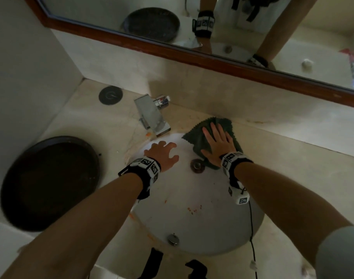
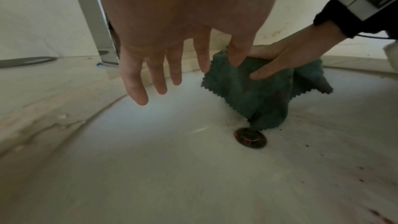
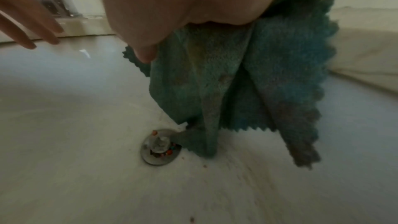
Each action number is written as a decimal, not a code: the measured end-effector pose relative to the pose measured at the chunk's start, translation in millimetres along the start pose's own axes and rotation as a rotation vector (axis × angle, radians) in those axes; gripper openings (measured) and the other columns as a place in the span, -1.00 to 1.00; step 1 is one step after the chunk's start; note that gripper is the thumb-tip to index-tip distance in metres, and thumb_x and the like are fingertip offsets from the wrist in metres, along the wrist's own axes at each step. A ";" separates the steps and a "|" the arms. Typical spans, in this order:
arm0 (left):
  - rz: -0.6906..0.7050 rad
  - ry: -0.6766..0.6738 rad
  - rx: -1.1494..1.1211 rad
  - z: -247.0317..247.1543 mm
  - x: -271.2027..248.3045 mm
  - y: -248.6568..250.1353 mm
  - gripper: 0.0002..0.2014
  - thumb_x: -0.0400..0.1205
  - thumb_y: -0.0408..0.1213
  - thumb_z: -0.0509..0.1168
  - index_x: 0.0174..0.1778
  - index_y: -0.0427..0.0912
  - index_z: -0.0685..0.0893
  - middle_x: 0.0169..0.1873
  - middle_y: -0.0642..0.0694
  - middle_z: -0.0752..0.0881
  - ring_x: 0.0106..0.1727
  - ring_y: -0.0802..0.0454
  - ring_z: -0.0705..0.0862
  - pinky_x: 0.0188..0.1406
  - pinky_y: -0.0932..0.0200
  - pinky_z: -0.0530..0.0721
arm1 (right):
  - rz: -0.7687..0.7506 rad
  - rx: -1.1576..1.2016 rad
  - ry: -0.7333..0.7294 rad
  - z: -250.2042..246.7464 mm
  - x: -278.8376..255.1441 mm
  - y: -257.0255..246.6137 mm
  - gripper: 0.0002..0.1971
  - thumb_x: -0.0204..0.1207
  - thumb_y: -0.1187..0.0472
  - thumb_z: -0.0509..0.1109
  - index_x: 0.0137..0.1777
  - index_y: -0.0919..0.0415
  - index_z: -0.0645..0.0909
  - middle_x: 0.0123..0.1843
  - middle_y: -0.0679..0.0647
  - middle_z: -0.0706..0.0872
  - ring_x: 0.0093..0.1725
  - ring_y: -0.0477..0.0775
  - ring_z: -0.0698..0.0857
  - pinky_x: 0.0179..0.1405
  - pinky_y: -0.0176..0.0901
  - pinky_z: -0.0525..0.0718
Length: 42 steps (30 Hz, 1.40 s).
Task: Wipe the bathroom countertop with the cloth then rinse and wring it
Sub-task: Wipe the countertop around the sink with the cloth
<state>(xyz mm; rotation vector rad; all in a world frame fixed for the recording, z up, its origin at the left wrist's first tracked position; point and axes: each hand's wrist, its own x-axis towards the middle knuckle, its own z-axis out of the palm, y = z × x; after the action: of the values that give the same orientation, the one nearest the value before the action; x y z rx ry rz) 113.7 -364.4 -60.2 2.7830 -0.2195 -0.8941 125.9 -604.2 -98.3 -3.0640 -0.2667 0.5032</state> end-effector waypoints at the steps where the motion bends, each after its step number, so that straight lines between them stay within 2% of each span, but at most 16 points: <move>1: -0.001 0.000 -0.010 0.5 -1.5 -1.9 -0.47 0.65 0.22 0.06 0.55 0.23 0.24 0.64 -0.06 0.21 0.59 -0.18 0.26 0.50 -0.28 0.32 | -0.025 -0.007 -0.002 -2.3 4.7 -6.3 -0.13 0.58 -0.22 0.20 0.69 -0.09 -0.28 0.73 0.07 -0.31 0.71 0.17 -0.28 0.65 0.15 -0.15; 4: -0.015 0.011 -0.053 1.1 -9.2 -15.3 -0.48 0.66 0.17 0.09 0.56 0.21 0.26 0.64 -0.07 0.22 0.60 -0.17 0.26 0.51 -0.23 0.34 | -0.123 -0.021 -0.015 -9.3 26.2 -33.4 -0.07 0.53 -0.11 0.33 0.70 -0.09 -0.25 0.74 0.10 -0.29 0.70 0.21 -0.27 0.65 0.17 -0.16; 9: -0.039 0.005 -0.085 -4.4 -17.6 -39.5 -0.52 0.69 0.00 0.14 0.57 0.12 0.30 0.61 -0.11 0.27 0.60 -0.16 0.28 0.54 -0.14 0.34 | -0.262 -0.083 -0.049 -18.7 52.4 -74.7 -0.07 0.48 0.02 0.35 0.69 -0.10 -0.20 0.72 0.07 -0.34 0.69 0.24 -0.33 0.63 0.24 -0.19; 11: -0.050 0.004 -0.092 -3.3 -21.5 -46.8 -0.51 0.69 -0.02 0.16 0.57 0.11 0.30 0.61 -0.12 0.28 0.60 -0.15 0.28 0.54 -0.12 0.35 | -0.290 -0.111 -0.068 -21.1 55.9 -79.3 -0.07 0.45 0.12 0.37 0.69 -0.08 -0.15 0.72 0.06 -0.36 0.68 0.23 -0.35 0.63 0.25 -0.19; 14: -0.059 0.004 -0.090 -0.3 -27.8 -49.9 -0.49 0.68 -0.01 0.18 0.57 0.13 0.30 0.61 -0.10 0.28 0.60 -0.13 0.28 0.54 -0.08 0.36 | -0.301 -0.124 -0.056 -18.9 56.4 -71.6 -0.03 0.46 0.21 0.36 0.69 -0.11 -0.22 0.72 0.04 -0.36 0.69 0.19 -0.34 0.63 0.23 -0.17; 17: -0.046 0.019 -0.073 -3.3 -31.4 -44.7 -0.47 0.67 0.01 0.18 0.58 0.14 0.27 0.62 -0.05 0.25 0.62 -0.10 0.24 0.55 -0.08 0.34 | -0.260 -0.093 -0.021 -13.7 50.9 -57.2 -0.06 0.50 0.17 0.33 0.68 -0.14 -0.26 0.73 0.02 -0.32 0.70 0.16 -0.27 0.64 0.20 -0.12; 20: -0.012 0.049 -0.048 -9.5 -34.6 -35.1 -0.46 0.68 0.03 0.17 0.59 0.16 0.24 0.64 -0.04 0.19 0.63 -0.11 0.20 0.55 -0.09 0.32 | -0.183 -0.069 0.003 -6.9 37.2 -37.6 -0.12 0.57 0.03 0.28 0.68 -0.14 -0.29 0.74 0.03 -0.30 0.71 0.13 -0.24 0.65 0.16 -0.08; 23: 0.003 0.088 -0.024 -15.1 -37.6 -27.9 -0.46 0.67 0.04 0.16 0.59 0.18 0.22 0.66 -0.03 0.15 0.63 -0.12 0.18 0.56 -0.10 0.28 | -0.109 -0.042 -0.010 -3.0 22.1 -15.2 -0.18 0.63 -0.12 0.18 0.69 -0.12 -0.30 0.73 0.04 -0.31 0.71 0.11 -0.25 0.66 0.15 -0.07; 27: -0.003 0.158 0.050 -19.0 -40.3 -30.1 -0.42 0.63 0.12 0.16 0.58 0.23 0.19 0.69 -0.03 0.04 0.67 -0.13 0.05 0.57 -0.20 0.18 | -0.057 -0.024 -0.027 -1.9 16.7 -4.3 -0.22 0.64 -0.20 0.11 0.68 -0.15 -0.31 0.73 0.02 -0.34 0.71 0.10 -0.27 0.65 0.14 -0.10; 31: -0.044 0.213 0.081 -19.9 -42.6 -46.9 -0.38 0.59 0.18 0.19 0.58 0.24 0.19 0.68 -0.02 0.01 0.67 -0.16 0.00 0.55 -0.28 0.15 | -0.026 0.004 0.004 -0.6 24.7 -21.2 -0.28 0.63 -0.29 0.01 0.67 -0.23 -0.27 0.73 0.00 -0.32 0.71 0.15 -0.25 0.64 0.23 -0.07; 35: -0.098 0.229 0.096 -20.8 -47.3 -67.6 -0.34 0.56 0.20 0.20 0.58 0.24 0.18 0.68 -0.04 0.02 0.66 -0.19 0.00 0.54 -0.32 0.11 | -0.074 0.008 0.014 -8.2 38.2 -56.4 -0.34 0.65 -0.26 -0.01 0.68 -0.24 -0.20 0.74 0.00 -0.30 0.71 0.18 -0.24 0.63 0.26 -0.12; 40: -0.160 0.243 0.091 -21.5 -56.2 -95.0 -0.34 0.59 0.24 0.14 0.60 0.24 0.12 0.68 -0.03 -0.02 0.68 -0.20 -0.04 0.57 -0.34 0.08 | -0.157 0.063 0.063 -9.4 50.4 -105.1 -0.44 0.65 -0.20 0.00 0.64 -0.14 0.13 0.75 0.00 -0.16 0.71 0.19 -0.20 0.64 0.28 -0.10; 42: -0.185 0.241 0.083 -23.1 -60.6 -105.1 -0.34 0.59 0.25 0.12 0.61 0.25 0.09 0.69 -0.04 -0.04 0.68 -0.20 -0.06 0.57 -0.35 0.07 | -0.170 0.089 0.049 -8.5 50.3 -122.3 -0.41 0.61 -0.23 -0.04 0.63 -0.13 0.18 0.75 0.02 -0.08 0.71 0.18 -0.18 0.65 0.26 -0.13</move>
<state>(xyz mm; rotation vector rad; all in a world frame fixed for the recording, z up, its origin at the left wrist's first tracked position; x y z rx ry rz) 86.6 -246.9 -33.7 2.9929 0.0417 -0.5884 155.5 -475.0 -99.7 -2.9287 -0.4838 0.4181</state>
